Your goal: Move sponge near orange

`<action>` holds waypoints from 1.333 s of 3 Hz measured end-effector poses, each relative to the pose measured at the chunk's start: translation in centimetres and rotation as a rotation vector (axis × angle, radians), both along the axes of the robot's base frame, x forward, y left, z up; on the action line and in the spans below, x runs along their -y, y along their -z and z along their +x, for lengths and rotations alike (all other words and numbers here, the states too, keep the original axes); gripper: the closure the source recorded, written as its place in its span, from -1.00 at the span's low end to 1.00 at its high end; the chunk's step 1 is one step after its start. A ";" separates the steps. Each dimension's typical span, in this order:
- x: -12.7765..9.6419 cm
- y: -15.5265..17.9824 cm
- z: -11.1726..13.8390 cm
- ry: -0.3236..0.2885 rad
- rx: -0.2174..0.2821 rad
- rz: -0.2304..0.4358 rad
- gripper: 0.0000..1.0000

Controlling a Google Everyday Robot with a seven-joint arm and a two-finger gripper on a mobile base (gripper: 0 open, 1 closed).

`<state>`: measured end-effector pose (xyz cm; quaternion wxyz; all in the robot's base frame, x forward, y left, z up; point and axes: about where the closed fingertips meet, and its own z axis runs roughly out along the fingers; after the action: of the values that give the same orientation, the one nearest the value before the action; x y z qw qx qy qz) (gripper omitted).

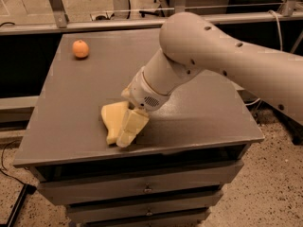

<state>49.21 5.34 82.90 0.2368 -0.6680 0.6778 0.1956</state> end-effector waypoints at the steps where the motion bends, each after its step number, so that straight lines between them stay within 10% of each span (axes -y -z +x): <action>1: -0.1 0.4 0.0 0.005 -0.035 -0.002 -0.19; 4: 4.2 -5.1 1.7 0.080 0.079 -0.003 1.00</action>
Offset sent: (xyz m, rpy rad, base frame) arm 0.0058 -0.0118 0.0037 0.0077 0.0493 -0.0399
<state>50.95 1.09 88.04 0.2699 -0.6480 0.6944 0.1583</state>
